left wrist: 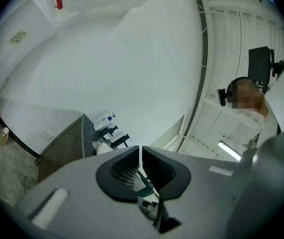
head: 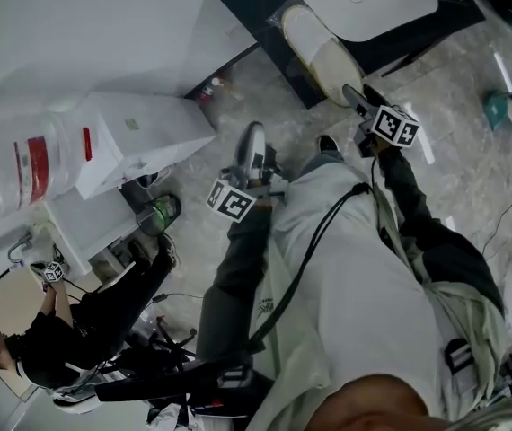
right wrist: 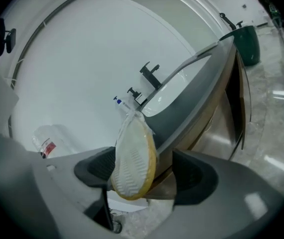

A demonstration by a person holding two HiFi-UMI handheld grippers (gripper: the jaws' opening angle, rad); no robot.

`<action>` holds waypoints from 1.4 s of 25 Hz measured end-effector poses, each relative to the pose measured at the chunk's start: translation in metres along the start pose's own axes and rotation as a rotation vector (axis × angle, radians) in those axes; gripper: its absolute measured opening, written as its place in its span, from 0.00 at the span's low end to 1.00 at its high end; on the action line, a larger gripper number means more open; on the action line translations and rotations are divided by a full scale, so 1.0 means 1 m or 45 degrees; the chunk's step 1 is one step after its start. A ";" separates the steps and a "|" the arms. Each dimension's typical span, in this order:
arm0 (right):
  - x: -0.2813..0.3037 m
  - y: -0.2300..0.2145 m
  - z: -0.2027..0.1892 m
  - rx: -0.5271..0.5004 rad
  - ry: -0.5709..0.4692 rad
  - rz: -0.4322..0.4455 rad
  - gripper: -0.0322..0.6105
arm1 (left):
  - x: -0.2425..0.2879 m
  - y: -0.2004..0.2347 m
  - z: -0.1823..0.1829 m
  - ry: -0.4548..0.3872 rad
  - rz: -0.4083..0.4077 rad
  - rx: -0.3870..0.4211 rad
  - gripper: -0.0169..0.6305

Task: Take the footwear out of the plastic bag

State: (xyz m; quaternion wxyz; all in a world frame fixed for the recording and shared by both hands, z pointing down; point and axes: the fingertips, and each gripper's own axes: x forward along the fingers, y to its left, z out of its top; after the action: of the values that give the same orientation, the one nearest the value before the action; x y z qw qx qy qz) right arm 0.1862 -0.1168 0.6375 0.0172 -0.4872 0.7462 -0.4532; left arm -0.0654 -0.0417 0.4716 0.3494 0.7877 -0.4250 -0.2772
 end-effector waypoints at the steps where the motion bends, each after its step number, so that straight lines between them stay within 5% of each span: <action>1: 0.003 0.000 0.000 0.030 0.004 0.028 0.59 | 0.000 0.001 0.000 -0.005 0.009 -0.001 0.03; 5: 0.009 0.008 -0.007 0.036 0.092 0.112 0.53 | 0.004 0.003 -0.009 0.011 0.028 -0.021 0.04; 6: 0.008 0.010 -0.009 0.002 0.108 0.108 0.42 | 0.005 0.004 -0.012 0.022 0.026 -0.030 0.04; 11: 0.000 0.025 0.000 0.044 0.091 0.222 0.21 | 0.020 0.008 -0.024 0.074 -0.024 -0.077 0.12; 18: -0.034 0.087 0.042 0.078 -0.007 0.580 0.16 | 0.040 0.016 -0.018 0.091 -0.142 -0.163 0.47; 22: -0.068 0.134 0.060 0.106 0.053 0.870 0.16 | 0.035 0.023 -0.002 -0.014 -0.287 -0.303 0.69; 25: -0.094 0.163 0.063 0.065 0.149 1.032 0.16 | 0.044 -0.001 0.008 -0.028 -0.365 -0.257 0.79; 30: -0.114 0.195 0.046 -0.107 0.344 1.161 0.16 | 0.047 -0.026 0.036 -0.154 -0.443 -0.200 0.77; 32: -0.115 0.201 0.040 -0.118 0.366 1.183 0.17 | 0.040 -0.030 0.046 -0.220 -0.421 -0.133 0.37; 35: -0.119 0.209 0.042 -0.096 0.321 1.242 0.18 | 0.030 -0.039 0.055 -0.310 -0.446 -0.181 0.27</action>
State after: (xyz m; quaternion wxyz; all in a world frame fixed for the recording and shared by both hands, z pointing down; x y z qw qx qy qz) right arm 0.1193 -0.0326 0.4184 0.1191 -0.0235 0.8992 -0.4204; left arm -0.0733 -0.0693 0.4037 0.2968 0.7835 -0.3003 -0.4559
